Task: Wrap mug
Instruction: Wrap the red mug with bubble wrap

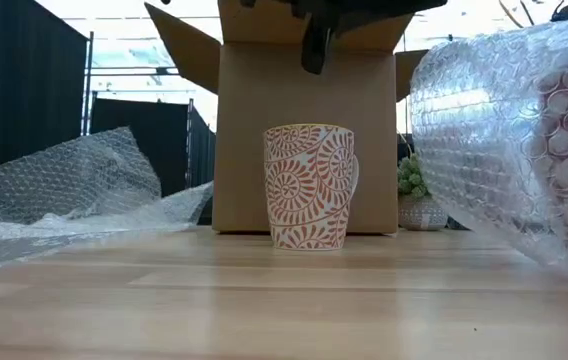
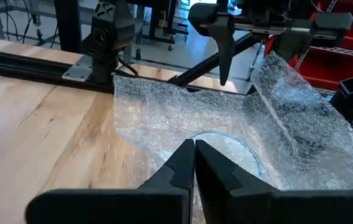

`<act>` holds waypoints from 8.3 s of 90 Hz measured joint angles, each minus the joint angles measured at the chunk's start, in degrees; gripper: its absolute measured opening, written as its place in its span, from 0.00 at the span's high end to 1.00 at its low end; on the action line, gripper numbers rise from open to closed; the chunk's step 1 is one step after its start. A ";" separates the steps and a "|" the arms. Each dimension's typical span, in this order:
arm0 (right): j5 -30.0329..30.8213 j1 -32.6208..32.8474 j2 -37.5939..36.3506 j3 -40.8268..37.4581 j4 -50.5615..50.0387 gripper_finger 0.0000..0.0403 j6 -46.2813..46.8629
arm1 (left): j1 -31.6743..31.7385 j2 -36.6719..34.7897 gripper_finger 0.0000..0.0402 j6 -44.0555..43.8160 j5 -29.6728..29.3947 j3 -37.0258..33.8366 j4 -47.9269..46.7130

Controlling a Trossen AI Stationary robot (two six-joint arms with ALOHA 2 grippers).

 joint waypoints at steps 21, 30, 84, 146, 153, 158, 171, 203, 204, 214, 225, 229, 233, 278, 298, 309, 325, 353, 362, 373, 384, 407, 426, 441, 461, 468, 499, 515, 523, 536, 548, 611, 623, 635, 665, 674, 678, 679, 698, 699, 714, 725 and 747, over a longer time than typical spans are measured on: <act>-0.13 -0.19 0.00 0.00 -0.72 0.40 -0.48 | 0.00 0.00 1.00 0.35 0.00 0.00 0.00; -0.18 -1.08 0.00 0.00 -0.24 0.40 -1.58 | 0.00 0.00 1.00 1.64 0.00 0.00 0.00; -7.52 -3.15 -0.02 3.04 -1.05 0.40 -7.46 | 0.00 0.00 1.00 1.44 0.00 0.00 0.00; -8.51 3.36 -4.23 3.10 -2.35 0.40 5.02 | -0.03 -0.02 1.00 1.16 4.10 0.00 1.29; -11.99 3.35 -6.46 3.10 -1.43 0.40 7.72 | 0.00 -0.02 1.00 1.01 5.15 0.00 1.29; -12.46 3.44 -8.62 3.14 -0.80 0.40 9.42 | 0.00 -0.02 1.00 0.17 6.14 0.00 1.21; 0.93 0.00 -10.36 3.23 -8.08 0.40 7.84 | -0.13 -0.02 1.00 -0.52 6.96 0.00 0.37; -3.21 -19.85 1.16 3.15 -4.79 0.40 -13.74 | -0.87 -0.04 1.00 -3.19 6.97 0.00 -5.22; -3.84 -20.12 1.59 3.15 -4.79 0.40 -13.82 | -0.88 -0.04 1.00 -3.19 6.97 0.00 -5.21; -8.25 -21.66 4.96 3.13 -4.74 0.40 -14.87 | -0.87 -0.04 1.00 -3.19 6.96 0.00 -5.00; -10.66 -21.68 7.89 3.13 -3.43 0.40 -14.85 | -0.81 -0.04 1.00 -3.19 6.91 0.00 -4.98; -11.14 -21.64 8.76 3.13 -2.89 0.40 -14.74 | -0.83 -0.04 1.00 -3.19 6.89 0.00 -4.98; -11.22 -21.64 9.56 3.13 -2.22 0.40 -14.29 | -0.85 -0.04 1.00 -3.17 6.88 0.00 -4.98; -8.05 -21.77 16.26 3.15 0.69 0.40 -11.62 | -0.72 -0.04 1.00 -3.08 6.73 0.00 -4.29; -7.65 -21.77 16.31 3.15 2.05 0.40 -11.86 | 0.11 0.00 1.00 -3.11 7.32 2.10 -3.68; -7.65 -21.77 16.33 3.15 2.05 0.40 -12.15 | -0.09 0.76 1.00 -1.62 7.30 5.72 -7.79; -7.57 -21.77 16.33 3.13 2.40 0.40 -12.22 | -0.15 4.04 1.00 -0.57 7.28 9.25 -14.09; -7.41 -21.52 16.33 3.08 2.89 0.40 -13.21 | 0.00 13.80 1.00 4.61 10.48 17.38 -12.39; -7.52 -21.52 16.33 3.08 3.04 0.40 -13.60 | -0.03 17.14 1.00 6.27 13.32 20.53 -12.84; -7.35 -21.62 16.33 3.08 3.25 0.40 -13.96 | 0.10 19.42 1.00 6.45 13.83 22.49 -14.02; -7.68 -21.62 15.78 3.04 3.30 0.40 -14.07 | 0.37 20.55 1.00 4.90 13.94 22.82 -14.32; -8.07 -20.38 10.11 3.04 3.23 0.40 -15.05 | 0.37 20.70 1.00 4.67 13.80 22.66 -13.97; -6.74 -19.65 2.96 3.04 2.01 0.40 -15.92 | 0.37 20.76 1.00 4.50 13.73 22.60 -14.01; 1.09 -20.83 2.38 3.10 2.39 0.40 -14.98 | 0.36 20.79 1.00 4.48 13.63 22.49 -13.28; -6.24 -22.40 11.28 3.08 3.93 0.40 -17.73 | 0.35 20.79 1.00 4.44 13.62 22.47 -13.27; -8.49 -22.39 13.64 3.20 3.42 0.40 -16.90 | 0.35 20.79 1.00 4.44 13.65 22.45 -13.27; -9.73 -22.56 19.12 3.34 3.27 0.40 -13.94 | 0.11 20.81 1.00 4.94 14.60 22.38 -12.78; -10.12 -22.41 17.41 3.17 3.97 0.40 -14.47 | 0.26 20.79 1.00 4.76 14.42 22.47 -14.45; -10.08 -22.15 15.01 2.95 3.90 0.40 -14.67 | 0.26 20.79 1.00 4.58 13.94 22.47 -14.25; -10.15 -21.72 9.23 2.93 3.07 0.40 -16.84 | 0.26 20.79 1.00 4.55 13.63 22.43 -14.25; -10.56 -21.71 4.14 2.93 2.49 0.40 -16.94 | 0.27 20.79 1.00 4.58 13.60 22.40 -14.23; -10.29 -21.79 19.43 3.28 3.77 0.40 -13.70 | 0.31 20.78 1.00 4.84 13.65 22.61 -14.36; -8.05 -21.62 16.63 2.94 3.54 0.40 -13.90 | -0.49 19.31 1.00 6.79 14.90 23.94 -18.56; -6.55 -21.37 15.50 2.99 3.73 0.40 -13.92 | -1.65 16.90 1.00 10.62 11.39 24.66 -25.75; -5.56 -21.03 15.87 2.97 3.80 0.40 -14.07 | -0.17 17.46 1.00 12.32 12.00 26.82 -28.84; -5.55 -21.04 15.66 2.97 3.79 0.40 -14.70 | 0.53 18.04 1.00 11.97 13.03 26.93 -27.79; -5.53 -21.05 15.21 2.97 3.80 0.40 -15.06 | 0.52 18.05 1.00 11.97 13.01 26.93 -27.93; -5.53 -21.05 15.03 2.97 3.79 0.40 -15.06 | 0.52 18.05 1.00 11.98 13.01 26.93 -27.89; -5.18 -20.26 9.60 2.99 3.42 0.40 -15.18 | 0.35 18.12 1.00 11.96 12.94 26.93 -27.24; -5.20 -20.23 9.22 3.00 3.35 0.40 -15.18 | 0.35 18.12 1.00 11.96 12.94 26.93 -27.22; -5.06 -18.60 3.99 3.08 3.03 0.40 -15.82 | 0.37 18.16 1.00 11.93 12.70 26.93 -27.05; -5.07 -16.29 1.77 3.15 2.17 0.40 -15.02 | 0.37 18.16 1.00 11.91 12.68 26.93 -27.00; -7.51 -14.01 5.64 1.67 2.25 0.40 -8.79 | 0.37 18.16 1.00 11.88 12.68 26.93 -26.87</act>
